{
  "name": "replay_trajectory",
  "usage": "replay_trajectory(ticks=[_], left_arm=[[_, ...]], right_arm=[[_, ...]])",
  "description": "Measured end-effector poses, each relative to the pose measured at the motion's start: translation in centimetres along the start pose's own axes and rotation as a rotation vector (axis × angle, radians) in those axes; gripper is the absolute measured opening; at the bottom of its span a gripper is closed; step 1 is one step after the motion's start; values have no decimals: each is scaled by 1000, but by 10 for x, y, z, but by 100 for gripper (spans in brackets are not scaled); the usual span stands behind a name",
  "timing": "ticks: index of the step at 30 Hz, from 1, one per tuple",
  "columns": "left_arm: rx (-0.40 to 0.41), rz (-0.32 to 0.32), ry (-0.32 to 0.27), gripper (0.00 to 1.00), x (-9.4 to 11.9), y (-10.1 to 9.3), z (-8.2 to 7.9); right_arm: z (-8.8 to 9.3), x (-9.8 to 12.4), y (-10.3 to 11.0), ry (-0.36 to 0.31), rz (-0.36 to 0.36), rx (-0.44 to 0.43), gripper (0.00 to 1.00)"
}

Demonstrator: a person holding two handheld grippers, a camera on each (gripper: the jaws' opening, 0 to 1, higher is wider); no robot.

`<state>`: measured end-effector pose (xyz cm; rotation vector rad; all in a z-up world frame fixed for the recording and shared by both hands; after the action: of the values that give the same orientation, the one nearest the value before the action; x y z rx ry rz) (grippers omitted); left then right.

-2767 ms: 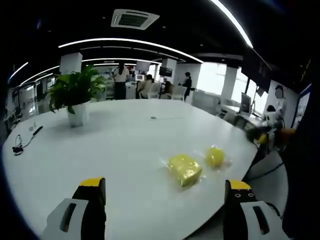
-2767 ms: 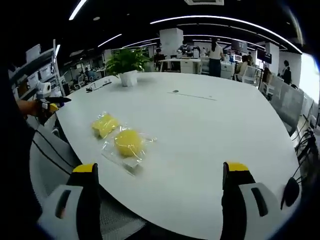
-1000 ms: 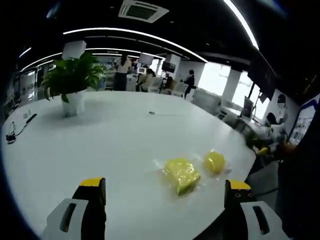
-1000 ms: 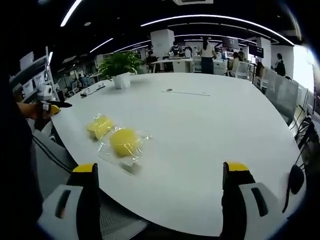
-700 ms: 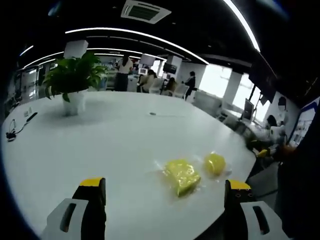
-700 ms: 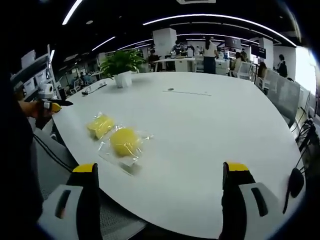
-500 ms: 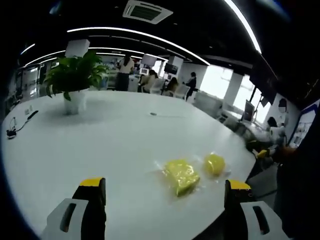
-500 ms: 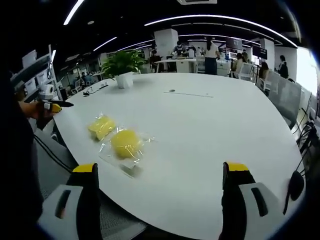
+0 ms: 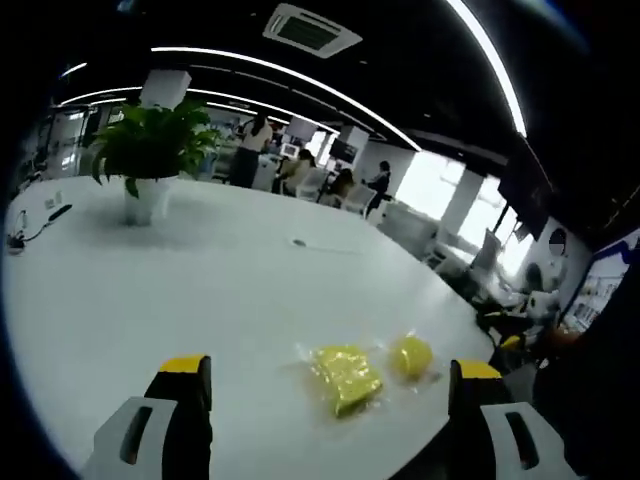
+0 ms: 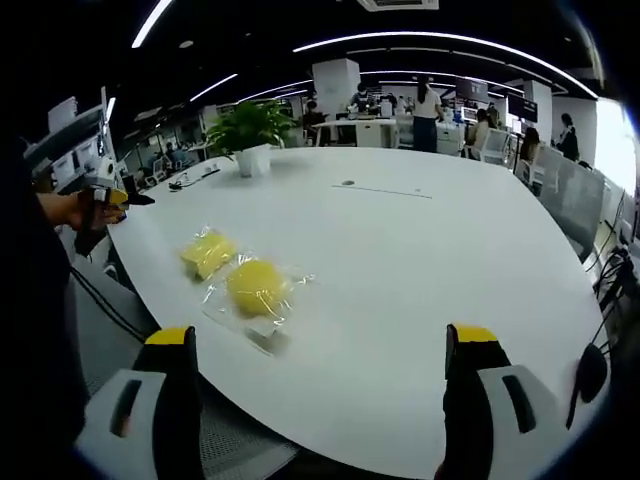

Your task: Compare the silicone blocks by pressing each to a similar depth, holding the contact briefly, and releasing to observe deformation and rebound differences across the visible hardness samples.

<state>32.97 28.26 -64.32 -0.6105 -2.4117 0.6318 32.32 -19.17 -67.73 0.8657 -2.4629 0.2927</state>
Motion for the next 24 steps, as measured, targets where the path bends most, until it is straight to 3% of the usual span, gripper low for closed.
replay_trajectory(ticks=[8, 12, 16, 24], left_arm=[[10, -16, 19, 100, -16, 4, -8], [125, 11, 69, 99, -26, 2, -4], [185, 52, 121, 100, -37, 2, -3], [208, 40, 180, 97, -60, 14, 0]], right_arm=[[0, -1, 3, -7, 4, -10, 97], [-1, -3, 8, -5, -2, -11, 97], [-1, -4, 11, -11, -4, -15, 97], [0, -7, 15, -10, 6, -23, 97]])
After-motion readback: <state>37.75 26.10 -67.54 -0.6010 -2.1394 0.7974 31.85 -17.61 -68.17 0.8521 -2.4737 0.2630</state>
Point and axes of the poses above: the point that each gripper's makers call its tool centre point, and the gripper's own axes: x roughly backward along the fingers, y roughly to its left, z roughly out of its underside, the point moved 4 cm from there along x, roughly backward along the fingers, and after that the axes turned 10 degrees about x, right-handed, at the moved point
